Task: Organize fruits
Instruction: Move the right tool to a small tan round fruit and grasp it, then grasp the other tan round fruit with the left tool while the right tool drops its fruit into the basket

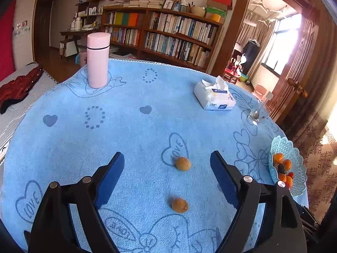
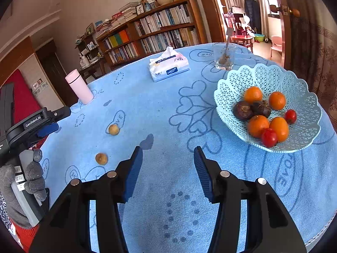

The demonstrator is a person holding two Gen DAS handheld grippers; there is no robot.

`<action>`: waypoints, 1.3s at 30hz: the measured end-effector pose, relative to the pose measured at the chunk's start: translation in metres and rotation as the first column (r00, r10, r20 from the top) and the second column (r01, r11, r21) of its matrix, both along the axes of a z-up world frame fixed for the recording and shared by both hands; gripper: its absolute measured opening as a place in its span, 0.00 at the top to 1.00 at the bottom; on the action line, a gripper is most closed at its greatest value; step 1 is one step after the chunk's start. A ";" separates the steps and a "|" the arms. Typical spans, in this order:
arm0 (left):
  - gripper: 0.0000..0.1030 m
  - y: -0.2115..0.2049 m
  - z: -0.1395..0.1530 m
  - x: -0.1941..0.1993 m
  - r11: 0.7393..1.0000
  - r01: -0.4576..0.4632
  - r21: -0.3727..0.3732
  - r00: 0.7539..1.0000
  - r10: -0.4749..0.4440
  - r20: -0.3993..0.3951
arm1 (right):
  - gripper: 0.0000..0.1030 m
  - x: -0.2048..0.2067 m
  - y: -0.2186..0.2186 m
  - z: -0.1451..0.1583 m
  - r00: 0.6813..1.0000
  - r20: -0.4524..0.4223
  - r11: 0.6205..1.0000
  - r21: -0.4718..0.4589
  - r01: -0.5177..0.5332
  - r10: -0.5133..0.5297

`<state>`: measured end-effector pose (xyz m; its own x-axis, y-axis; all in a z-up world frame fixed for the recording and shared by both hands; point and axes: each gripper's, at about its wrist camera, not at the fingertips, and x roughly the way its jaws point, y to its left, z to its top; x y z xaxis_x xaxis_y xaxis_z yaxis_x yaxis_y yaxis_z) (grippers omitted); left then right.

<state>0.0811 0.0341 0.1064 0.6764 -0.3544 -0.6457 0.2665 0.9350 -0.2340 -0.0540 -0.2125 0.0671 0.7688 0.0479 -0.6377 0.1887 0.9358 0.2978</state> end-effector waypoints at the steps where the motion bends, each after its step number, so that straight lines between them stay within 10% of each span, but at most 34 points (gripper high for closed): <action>1: 0.19 0.004 -0.004 0.000 1.000 -0.009 -0.001 1.000 0.009 -0.009 | 0.49 0.008 0.008 -0.002 1.000 -0.009 1.000 0.001 -0.026 0.026; 22: 0.19 0.042 -0.050 -0.038 0.995 -0.071 0.074 0.995 0.076 -0.066 | 0.58 0.180 0.106 -0.042 0.948 -0.159 0.956 -0.061 -0.288 0.276; 39: 0.19 0.020 -0.064 -0.033 0.993 -0.035 0.114 0.995 0.045 -0.091 | 0.74 0.162 0.076 -0.037 0.955 -0.137 0.962 -0.035 -0.271 0.264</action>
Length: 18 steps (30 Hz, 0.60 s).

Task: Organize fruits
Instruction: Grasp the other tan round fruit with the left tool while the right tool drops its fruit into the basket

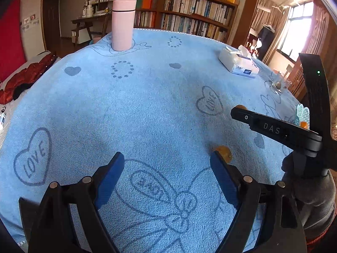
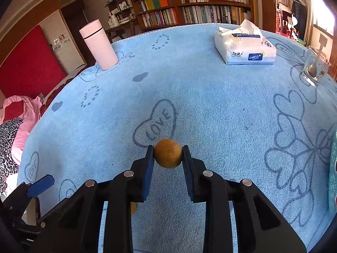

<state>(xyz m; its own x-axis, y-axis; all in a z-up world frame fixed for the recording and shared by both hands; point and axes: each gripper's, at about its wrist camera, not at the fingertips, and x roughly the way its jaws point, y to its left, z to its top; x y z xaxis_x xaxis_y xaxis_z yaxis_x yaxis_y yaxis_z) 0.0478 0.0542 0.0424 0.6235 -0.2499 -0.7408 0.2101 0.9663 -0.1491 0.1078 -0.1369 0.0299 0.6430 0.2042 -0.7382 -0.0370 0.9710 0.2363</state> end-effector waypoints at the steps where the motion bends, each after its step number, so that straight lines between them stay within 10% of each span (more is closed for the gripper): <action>1: 0.19 -0.004 0.000 0.000 1.000 0.011 0.005 1.000 -0.011 0.001 | 0.74 -0.004 -0.006 0.002 1.000 0.005 1.000 0.009 0.010 -0.010; 18: 0.32 -0.065 -0.024 0.014 0.991 0.095 0.097 0.995 -0.092 -0.036 | 0.73 -0.076 -0.083 0.026 0.983 0.089 0.984 0.099 0.149 -0.158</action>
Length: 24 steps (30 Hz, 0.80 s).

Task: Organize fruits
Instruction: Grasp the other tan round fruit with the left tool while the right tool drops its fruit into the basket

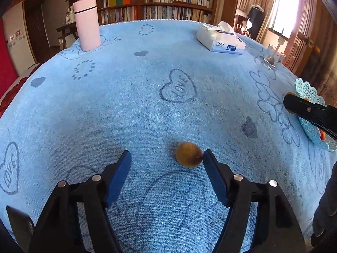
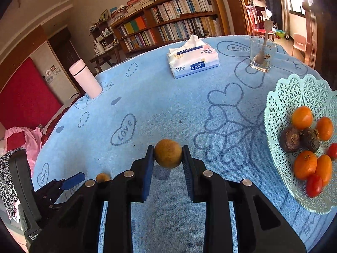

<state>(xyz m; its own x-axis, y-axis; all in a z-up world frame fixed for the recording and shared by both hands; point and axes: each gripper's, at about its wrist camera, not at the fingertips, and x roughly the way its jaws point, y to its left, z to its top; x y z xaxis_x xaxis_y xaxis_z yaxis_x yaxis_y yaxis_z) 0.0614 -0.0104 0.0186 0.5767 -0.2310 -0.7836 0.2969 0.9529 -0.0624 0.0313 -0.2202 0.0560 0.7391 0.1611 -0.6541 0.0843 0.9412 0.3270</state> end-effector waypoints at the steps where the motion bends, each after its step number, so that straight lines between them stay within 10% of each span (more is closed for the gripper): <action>1: 0.34 -0.002 -0.001 0.001 1.000 0.003 0.000 1.000 -0.003 -0.001 | 0.73 -0.003 -0.003 0.000 1.000 0.004 1.000 -0.001 0.006 -0.006; 10: 0.61 -0.020 -0.004 0.000 0.999 0.036 0.029 0.999 -0.036 -0.002 | 0.73 -0.025 -0.026 0.004 0.998 0.031 0.999 0.019 0.050 -0.051; 24: 0.72 -0.023 0.013 -0.008 1.000 0.019 0.017 1.000 -0.019 0.023 | 0.73 -0.065 -0.087 0.015 0.980 0.087 0.983 0.049 0.176 -0.180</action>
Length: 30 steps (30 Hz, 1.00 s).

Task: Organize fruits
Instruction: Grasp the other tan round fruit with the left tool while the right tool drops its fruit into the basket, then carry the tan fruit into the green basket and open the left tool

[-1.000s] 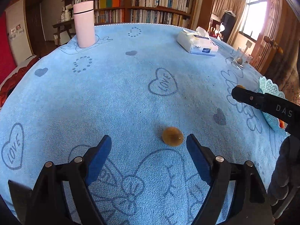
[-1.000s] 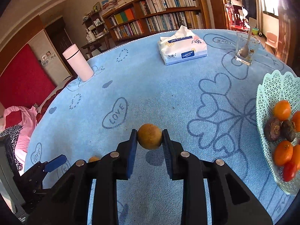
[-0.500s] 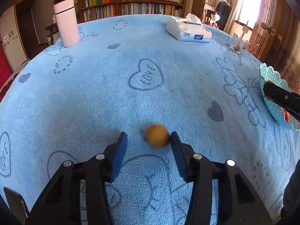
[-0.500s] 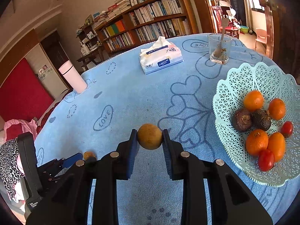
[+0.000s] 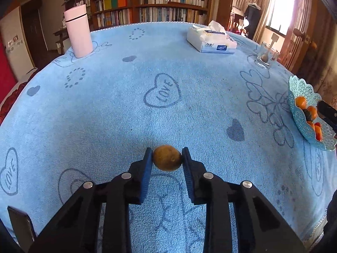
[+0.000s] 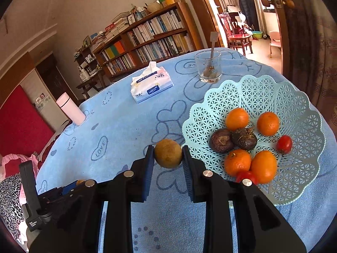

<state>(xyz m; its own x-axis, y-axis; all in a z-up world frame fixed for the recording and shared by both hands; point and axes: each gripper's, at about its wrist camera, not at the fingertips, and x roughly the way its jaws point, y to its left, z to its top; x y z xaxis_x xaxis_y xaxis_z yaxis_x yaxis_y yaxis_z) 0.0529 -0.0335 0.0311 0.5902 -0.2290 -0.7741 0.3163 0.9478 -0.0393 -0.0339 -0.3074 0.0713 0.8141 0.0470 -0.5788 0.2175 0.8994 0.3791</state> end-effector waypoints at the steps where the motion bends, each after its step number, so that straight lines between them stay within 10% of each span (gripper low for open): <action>1: 0.72 -0.002 0.003 -0.002 1.000 0.004 -0.003 1.000 -0.004 0.007 | 0.73 -0.004 -0.006 0.002 1.000 0.006 1.000 -0.001 0.015 -0.015; 16: 0.72 -0.060 0.037 -0.033 0.986 0.148 -0.075 0.988 -0.145 0.053 | 0.73 -0.049 -0.090 0.004 0.975 0.007 0.975 0.011 0.222 -0.222; 20: 0.72 -0.074 0.041 -0.038 0.979 0.182 -0.096 0.983 -0.178 0.049 | 0.43 -0.056 -0.109 -0.005 0.961 -0.005 0.959 0.052 0.277 -0.278; 30: 0.72 -0.118 0.047 -0.047 0.961 0.260 -0.092 0.965 -0.256 0.052 | 0.43 -0.059 -0.122 -0.005 0.947 0.019 0.947 0.012 0.320 -0.320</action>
<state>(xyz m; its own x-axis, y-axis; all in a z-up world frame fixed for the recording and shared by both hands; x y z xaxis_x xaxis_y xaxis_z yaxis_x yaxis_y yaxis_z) 0.0056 -0.1513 0.0777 0.5306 -0.4501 -0.7182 0.5527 0.8262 -0.1094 -0.0927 -0.4292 0.0659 0.7989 -0.2130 -0.5625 0.4855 0.7804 0.3940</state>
